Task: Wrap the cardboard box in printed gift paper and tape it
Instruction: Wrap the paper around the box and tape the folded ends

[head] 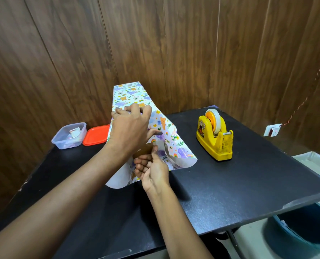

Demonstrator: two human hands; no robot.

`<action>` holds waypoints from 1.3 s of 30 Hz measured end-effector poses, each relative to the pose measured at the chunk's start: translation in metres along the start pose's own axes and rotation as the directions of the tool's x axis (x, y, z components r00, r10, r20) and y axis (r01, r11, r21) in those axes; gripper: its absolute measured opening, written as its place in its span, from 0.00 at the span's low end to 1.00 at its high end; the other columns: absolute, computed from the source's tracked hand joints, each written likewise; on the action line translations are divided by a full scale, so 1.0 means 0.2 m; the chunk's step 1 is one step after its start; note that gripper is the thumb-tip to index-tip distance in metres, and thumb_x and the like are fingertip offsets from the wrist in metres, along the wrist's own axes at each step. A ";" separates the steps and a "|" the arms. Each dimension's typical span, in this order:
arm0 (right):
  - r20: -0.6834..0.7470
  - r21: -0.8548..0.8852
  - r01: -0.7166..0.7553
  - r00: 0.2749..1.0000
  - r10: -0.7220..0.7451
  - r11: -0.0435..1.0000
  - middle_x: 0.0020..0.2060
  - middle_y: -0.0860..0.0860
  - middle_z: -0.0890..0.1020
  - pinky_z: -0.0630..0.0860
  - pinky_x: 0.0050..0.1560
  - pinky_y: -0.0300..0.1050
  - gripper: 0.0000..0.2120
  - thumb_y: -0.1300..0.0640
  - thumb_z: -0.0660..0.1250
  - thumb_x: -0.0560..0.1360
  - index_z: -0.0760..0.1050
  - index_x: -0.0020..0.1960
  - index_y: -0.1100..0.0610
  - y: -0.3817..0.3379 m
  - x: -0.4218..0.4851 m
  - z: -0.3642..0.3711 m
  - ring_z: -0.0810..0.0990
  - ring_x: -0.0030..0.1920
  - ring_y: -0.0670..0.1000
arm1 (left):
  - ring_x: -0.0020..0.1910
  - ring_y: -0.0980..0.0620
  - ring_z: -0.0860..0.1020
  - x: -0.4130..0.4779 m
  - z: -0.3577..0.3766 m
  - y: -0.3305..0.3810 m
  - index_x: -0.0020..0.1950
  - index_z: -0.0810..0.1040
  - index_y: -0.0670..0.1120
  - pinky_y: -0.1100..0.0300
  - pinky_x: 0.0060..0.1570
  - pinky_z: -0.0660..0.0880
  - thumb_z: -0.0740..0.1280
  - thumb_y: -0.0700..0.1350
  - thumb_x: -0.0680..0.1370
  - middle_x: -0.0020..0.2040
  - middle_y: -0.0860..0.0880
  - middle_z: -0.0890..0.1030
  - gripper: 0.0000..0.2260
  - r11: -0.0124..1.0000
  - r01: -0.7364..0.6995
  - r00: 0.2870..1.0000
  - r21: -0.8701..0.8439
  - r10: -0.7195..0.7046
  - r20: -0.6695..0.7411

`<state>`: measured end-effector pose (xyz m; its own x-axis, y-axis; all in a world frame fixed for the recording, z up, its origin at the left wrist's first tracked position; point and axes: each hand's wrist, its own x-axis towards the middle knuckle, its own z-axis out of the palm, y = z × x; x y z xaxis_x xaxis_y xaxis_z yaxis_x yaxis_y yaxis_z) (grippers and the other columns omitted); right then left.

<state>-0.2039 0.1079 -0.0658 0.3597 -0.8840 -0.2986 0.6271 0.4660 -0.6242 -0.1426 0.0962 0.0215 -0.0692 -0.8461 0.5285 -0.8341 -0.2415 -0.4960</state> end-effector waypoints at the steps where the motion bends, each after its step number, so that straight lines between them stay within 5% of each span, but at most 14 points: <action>1: 0.025 -0.049 0.011 1.000 -0.010 0.999 0.20 0.53 0.76 0.69 0.20 0.34 0.26 0.41 0.55 0.79 0.71 0.37 0.63 -0.01 -0.02 -0.01 0.73 0.18 0.47 | 0.49 0.32 0.78 0.00 0.00 0.00 0.61 0.65 0.42 0.44 0.46 0.75 0.53 0.71 0.72 0.56 0.37 0.74 0.34 1.000 -0.004 1.000 -0.017 0.004 0.000; 4: 0.107 -0.227 0.146 0.986 -0.125 0.963 0.20 0.54 0.77 0.69 0.19 0.35 0.26 0.44 0.55 0.80 0.72 0.37 0.64 -0.07 -0.11 -0.02 0.72 0.17 0.47 | 0.38 0.38 0.79 0.01 -0.01 -0.03 0.56 0.70 0.42 0.51 0.34 0.74 0.56 0.68 0.73 0.48 0.40 0.77 0.30 0.998 -0.043 0.997 -0.039 0.041 -0.062; 7: 0.172 -0.347 0.390 0.921 -0.351 0.853 0.21 0.55 0.77 0.68 0.20 0.36 0.23 0.48 0.56 0.81 0.73 0.35 0.62 -0.24 -0.20 0.00 0.71 0.18 0.48 | 0.22 0.46 0.74 0.01 0.01 -0.06 0.44 0.76 0.43 0.64 0.23 0.61 0.57 0.66 0.71 0.33 0.44 0.76 0.26 0.998 -0.064 0.990 -0.029 0.060 -0.125; 9: 0.128 -0.451 0.555 0.815 -0.565 0.699 0.23 0.53 0.77 0.69 0.25 0.39 0.20 0.49 0.57 0.80 0.73 0.34 0.59 -0.39 -0.18 -0.03 0.71 0.21 0.48 | 0.19 0.47 0.72 0.01 0.02 -0.09 0.42 0.76 0.43 0.66 0.23 0.59 0.60 0.64 0.71 0.31 0.44 0.75 0.23 0.994 -0.094 0.982 -0.057 0.084 -0.167; 11: 0.049 -0.647 0.556 0.714 -0.699 0.522 0.27 0.50 0.77 0.69 0.33 0.44 0.19 0.48 0.57 0.80 0.72 0.34 0.55 -0.51 -0.07 -0.12 0.72 0.27 0.47 | 0.20 0.45 0.72 0.00 0.02 -0.10 0.43 0.76 0.42 0.65 0.22 0.60 0.64 0.61 0.72 0.32 0.44 0.76 0.21 0.989 -0.117 0.982 -0.093 0.101 -0.160; 13: -0.051 -0.743 0.368 0.802 -0.596 0.559 0.30 0.50 0.75 0.68 0.36 0.44 0.20 0.48 0.55 0.81 0.70 0.34 0.56 -0.56 0.06 -0.25 0.72 0.31 0.49 | 0.23 0.43 0.74 -0.01 0.02 -0.13 0.45 0.76 0.43 0.65 0.22 0.59 0.66 0.59 0.74 0.34 0.43 0.76 0.18 0.983 -0.121 0.981 -0.137 0.097 -0.167; 16: -0.132 -0.709 0.000 0.982 -0.133 0.705 0.36 0.56 0.77 0.74 0.39 0.45 0.22 0.46 0.54 0.81 0.74 0.40 0.61 -0.49 0.18 -0.38 0.75 0.37 0.54 | 0.25 0.42 0.73 -0.03 0.02 -0.17 0.46 0.75 0.43 0.66 0.24 0.56 0.65 0.55 0.76 0.36 0.42 0.76 0.14 0.964 -0.103 0.982 -0.243 0.060 -0.180; 19: -0.080 -0.603 -0.199 0.979 0.189 0.773 0.40 0.62 0.80 0.75 0.51 0.52 0.19 0.51 0.55 0.80 0.75 0.44 0.65 -0.40 0.22 -0.40 0.78 0.43 0.62 | 0.26 0.45 0.68 -0.06 0.03 -0.20 0.46 0.75 0.43 0.67 0.26 0.51 0.63 0.53 0.77 0.35 0.42 0.75 0.13 0.951 -0.042 0.975 -0.305 -0.028 -0.220; 24: -0.068 -0.478 -0.232 0.971 0.228 0.847 0.41 0.63 0.83 0.80 0.46 0.53 0.16 0.53 0.58 0.78 0.77 0.50 0.64 -0.32 0.25 -0.36 0.81 0.44 0.62 | 0.34 0.43 0.74 -0.16 0.06 -0.27 0.47 0.71 0.45 0.57 0.29 0.65 0.54 0.57 0.80 0.41 0.46 0.74 0.17 0.888 0.143 0.958 -0.437 -0.235 -0.164; 27: -0.057 -0.531 -0.102 0.995 0.085 0.841 0.38 0.59 0.80 0.76 0.46 0.52 0.13 0.53 0.56 0.79 0.74 0.43 0.60 -0.38 0.22 -0.29 0.78 0.40 0.57 | 0.39 0.40 0.76 -0.26 0.09 -0.27 0.43 0.65 0.46 0.50 0.38 0.71 0.52 0.58 0.79 0.42 0.50 0.73 0.16 0.762 0.238 0.924 -0.602 -0.368 -0.101; 31: 0.014 -0.604 0.191 0.973 -0.230 0.774 0.28 0.53 0.78 0.73 0.35 0.43 0.11 0.58 0.60 0.79 0.73 0.38 0.57 -0.61 0.12 -0.16 0.75 0.31 0.52 | 0.52 0.37 0.77 -0.39 0.15 -0.16 0.61 0.68 0.46 0.49 0.45 0.71 0.55 0.57 0.80 0.53 0.45 0.79 0.18 0.532 0.356 0.874 -0.768 -0.480 0.073; 33: 0.051 -0.651 0.275 0.946 -0.320 0.708 0.30 0.51 0.77 0.71 0.29 0.37 0.09 0.60 0.60 0.78 0.74 0.41 0.58 -0.70 0.05 -0.13 0.75 0.28 0.48 | 0.52 0.37 0.77 -0.43 0.17 -0.09 0.62 0.68 0.46 0.52 0.43 0.69 0.57 0.54 0.80 0.52 0.45 0.80 0.15 0.377 0.374 0.845 -0.847 -0.516 0.143; 39: 0.059 -0.765 0.295 0.917 -0.394 0.573 0.37 0.57 0.77 0.70 0.33 0.40 0.07 0.59 0.61 0.79 0.71 0.43 0.60 -0.70 0.05 -0.16 0.76 0.36 0.52 | 0.51 0.46 0.80 -0.51 0.32 0.08 0.62 0.68 0.48 0.50 0.49 0.76 0.64 0.44 0.78 0.52 0.50 0.80 0.13 -0.015 0.437 0.795 -0.899 -0.462 0.394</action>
<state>-0.3103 0.0334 -0.0048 0.1235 -0.9922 0.0146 -0.0632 -0.0226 -0.9977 -0.1146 0.1487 -0.0840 0.5457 -0.7482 0.3774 -0.5100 0.0608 0.8580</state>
